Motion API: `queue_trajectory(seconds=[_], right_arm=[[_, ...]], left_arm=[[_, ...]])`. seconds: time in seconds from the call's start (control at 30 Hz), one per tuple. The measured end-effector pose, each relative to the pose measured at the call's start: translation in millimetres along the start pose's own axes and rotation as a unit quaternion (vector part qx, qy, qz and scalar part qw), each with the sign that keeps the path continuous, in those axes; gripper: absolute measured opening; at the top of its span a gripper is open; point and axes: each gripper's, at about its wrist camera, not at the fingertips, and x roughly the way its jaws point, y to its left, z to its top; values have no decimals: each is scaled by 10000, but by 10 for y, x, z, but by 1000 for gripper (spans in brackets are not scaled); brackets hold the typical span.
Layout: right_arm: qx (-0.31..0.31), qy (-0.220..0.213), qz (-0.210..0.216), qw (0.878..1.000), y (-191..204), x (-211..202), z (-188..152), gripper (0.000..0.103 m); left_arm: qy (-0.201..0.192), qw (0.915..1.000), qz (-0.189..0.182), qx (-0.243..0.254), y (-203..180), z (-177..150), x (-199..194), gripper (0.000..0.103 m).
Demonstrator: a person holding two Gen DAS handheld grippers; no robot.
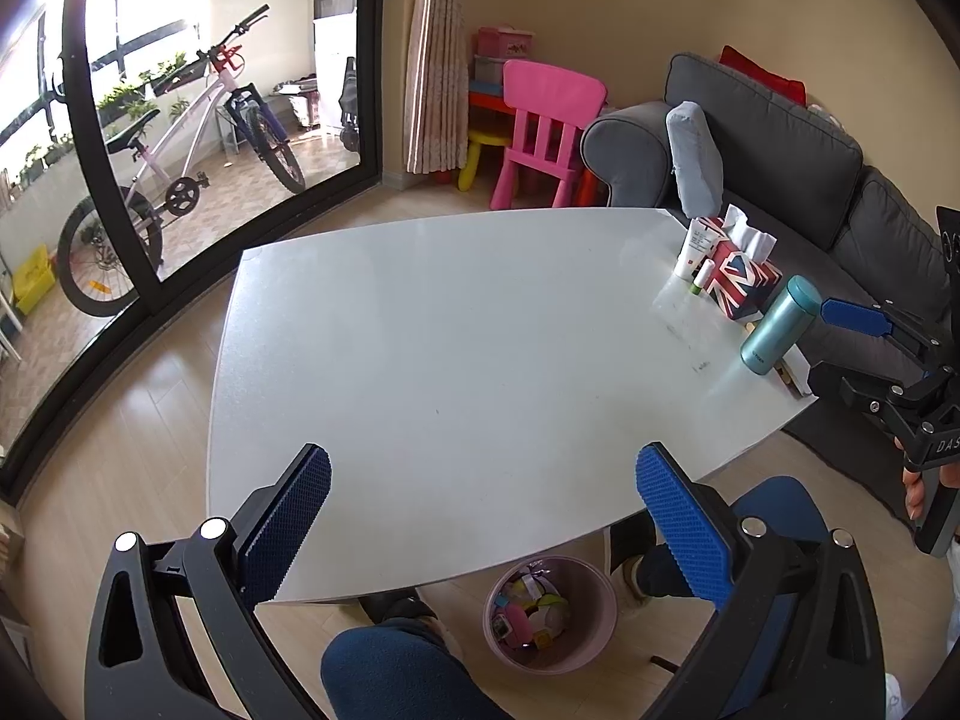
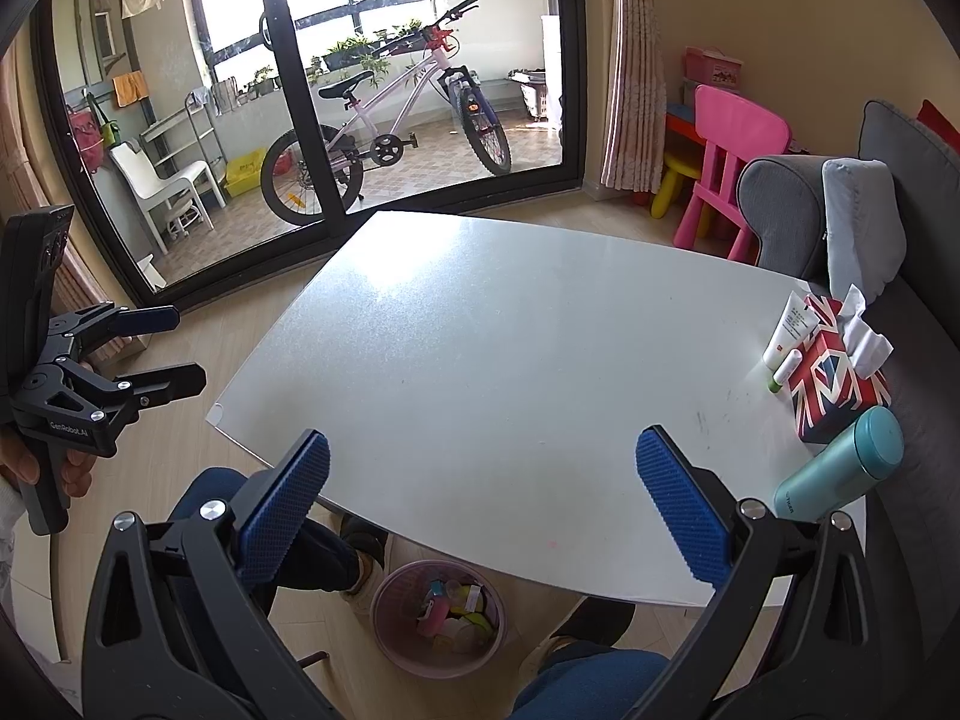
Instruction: Collect trash
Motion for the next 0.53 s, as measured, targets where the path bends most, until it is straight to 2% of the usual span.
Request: queue_trajectory(seconds=[0.53], right_arm=[[75,88,-28,9999,-5,98,-75,100]], left_arm=[[-36,9998,-32,193,-9,-54,56,98]])
